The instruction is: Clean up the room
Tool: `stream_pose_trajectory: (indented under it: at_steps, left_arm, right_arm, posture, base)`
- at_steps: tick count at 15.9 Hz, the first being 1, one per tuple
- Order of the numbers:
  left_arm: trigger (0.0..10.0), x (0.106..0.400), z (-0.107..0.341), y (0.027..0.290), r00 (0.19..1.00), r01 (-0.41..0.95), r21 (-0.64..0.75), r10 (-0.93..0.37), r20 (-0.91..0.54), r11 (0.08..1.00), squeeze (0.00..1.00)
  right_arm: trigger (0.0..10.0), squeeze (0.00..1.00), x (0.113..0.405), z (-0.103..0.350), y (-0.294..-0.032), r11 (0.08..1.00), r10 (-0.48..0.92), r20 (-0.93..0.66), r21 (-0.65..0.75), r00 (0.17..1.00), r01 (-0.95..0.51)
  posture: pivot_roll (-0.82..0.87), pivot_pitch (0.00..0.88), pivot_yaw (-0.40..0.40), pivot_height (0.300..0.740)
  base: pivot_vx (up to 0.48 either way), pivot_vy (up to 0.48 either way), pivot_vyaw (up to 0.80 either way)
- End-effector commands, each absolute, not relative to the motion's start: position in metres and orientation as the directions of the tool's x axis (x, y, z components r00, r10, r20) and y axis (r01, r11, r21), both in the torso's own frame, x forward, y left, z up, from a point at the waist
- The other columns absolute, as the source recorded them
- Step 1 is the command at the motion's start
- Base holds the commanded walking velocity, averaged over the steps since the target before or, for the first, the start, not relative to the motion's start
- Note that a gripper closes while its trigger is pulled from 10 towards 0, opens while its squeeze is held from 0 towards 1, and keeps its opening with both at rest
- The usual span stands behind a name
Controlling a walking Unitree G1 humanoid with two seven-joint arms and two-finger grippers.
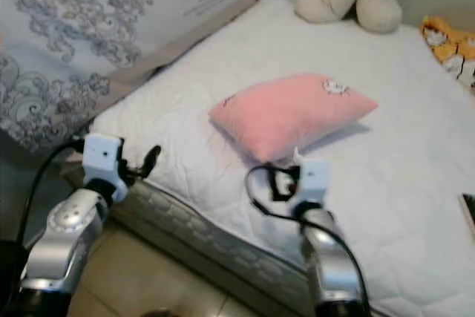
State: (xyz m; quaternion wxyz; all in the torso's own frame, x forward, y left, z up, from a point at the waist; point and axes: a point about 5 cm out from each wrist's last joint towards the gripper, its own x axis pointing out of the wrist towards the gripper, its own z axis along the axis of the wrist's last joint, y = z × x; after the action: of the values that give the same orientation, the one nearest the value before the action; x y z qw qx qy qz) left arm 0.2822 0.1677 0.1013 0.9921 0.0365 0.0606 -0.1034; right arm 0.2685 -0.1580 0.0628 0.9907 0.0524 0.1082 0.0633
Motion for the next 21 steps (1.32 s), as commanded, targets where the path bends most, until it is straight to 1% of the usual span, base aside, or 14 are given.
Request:
stream_pose_trajectory:
  at_steps: [1,4,5,6,7,9,11,12,13,14,16,19,20,21]
  left_arm:
    - [10.0,0.284,0.102,0.162,0.968,0.224,0.057,-0.215,-0.133,0.973,0.0]
    - [10.0,0.286,0.102,0.162,0.971,0.214,0.078,-0.203,-0.124,0.974,0.0]
    - [10.0,0.287,0.098,0.167,0.981,0.161,0.112,-0.146,-0.131,0.981,0.0]
    - [10.0,0.286,0.094,0.169,0.982,0.136,0.098,-0.121,-0.142,0.986,0.0]
    - [10.0,0.284,0.095,0.169,0.981,0.146,0.057,-0.137,-0.139,0.988,0.0]
    - [10.0,0.284,0.095,0.168,0.977,0.158,0.049,-0.149,-0.155,0.986,0.0]
    - [10.0,0.284,0.095,0.167,0.974,0.179,0.039,-0.171,-0.151,0.983,0.0]
    - [10.0,0.281,0.091,0.166,0.967,0.201,0.027,-0.194,-0.164,0.979,0.0]
    - [10.0,0.28,0.09,0.166,0.966,0.203,0.03,-0.195,-0.167,0.979,0.0]
    - [10.0,0.28,0.092,0.162,0.964,0.229,0.057,-0.218,-0.153,0.972,0.0]
    - [10.0,0.279,0.092,0.157,0.944,0.302,0.073,-0.287,-0.164,0.951,0.0]
    - [10.0,0.285,0.105,0.154,0.906,0.411,0.092,-0.396,-0.151,0.907,0.0]
    - [10.0,0.285,0.115,0.152,0.879,0.469,0.094,-0.453,-0.149,0.878,0.0]
    - [10.0,0.282,0.119,0.151,0.864,0.496,0.083,-0.482,-0.147,0.864,0.0]
  right_arm:
    - [10.0,0.0,0.268,0.065,-0.167,0.992,0.11,-0.206,0.091,0.972,-0.092]
    - [10.0,0.0,0.273,0.069,-0.171,0.994,0.095,-0.197,0.067,0.976,-0.083]
    - [10.0,0.0,0.275,0.07,-0.174,0.996,0.077,-0.196,0.062,0.977,-0.067]
    - [10.0,0.0,0.276,0.071,-0.177,0.997,0.065,-0.198,0.052,0.978,-0.056]
    - [10.0,0.0,0.278,0.07,-0.183,1.0,0.022,-0.211,0.016,0.977,-0.019]
    - [10.0,0.0,0.282,0.068,-0.19,0.999,-0.035,-0.233,-0.01,0.972,0.034]
    - [10.0,0.0,0.285,0.069,-0.191,0.999,-0.035,-0.228,-0.009,0.973,0.034]
    - [10.0,1.0,0.287,0.07,-0.188,1.0,-0.017,-0.229,0.005,0.973,0.019]
    - [10.0,1.0,0.288,0.07,-0.188,1.0,-0.022,-0.235,0.015,0.972,0.026]
    - [10.0,1.0,0.299,0.07,-0.185,1.0,-0.001,-0.229,0.029,0.973,0.008]
    - [10.0,1.0,0.316,0.065,-0.19,1.0,-0.014,-0.255,0.013,0.967,0.018]
    - [10.0,1.0,0.339,0.068,-0.209,0.997,-0.059,-0.303,0.025,0.951,0.07]
    - [10.0,1.0,0.346,0.074,-0.219,0.996,-0.081,-0.314,0.006,0.946,0.088]
    - [10.0,1.0,0.348,0.076,-0.221,0.996,-0.088,-0.313,-0.007,0.946,0.091]
  posture:
    - [-0.01,0.0,0.014,0.74]
    - [-0.02,0.0,0.01,0.74]
    - [-0.03,0.0,0.003,0.74]
    - [-0.03,0.0,-0.001,0.74]
    - [-0.03,0.0,-0.008,0.74]
    - [-0.03,0.0,-0.017,0.74]
    - [-0.03,0.0,-0.027,0.74]
    - [-0.04,0.0,-0.028,0.74]
    - [-0.05,0.0,-0.026,0.74]
    - [-0.07,0.0,-0.005,0.74]
    - [-0.08,0.003,-0.001,0.74]
    - [-0.01,0.09,-0.011,0.74]
    - [0.03,0.126,0.0,0.74]
    - [0.04,0.143,0.012,0.74]
  base:
    - [0.0,0.0,0.0]
    - [0.0,0.0,0.0]
    - [0.0,0.0,0.0]
    - [0.0,0.0,0.0]
    - [0.0,0.0,0.0]
    - [0.0,0.0,0.0]
    - [0.0,0.0,0.0]
    - [0.0,0.0,0.0]
    - [0.0,0.0,0.0]
    - [0.0,0.0,0.0]
    - [0.0,0.0,0.0]
    - [0.0,0.0,0.0]
    - [0.0,0.0,0.0]
    - [0.0,0.0,0.0]
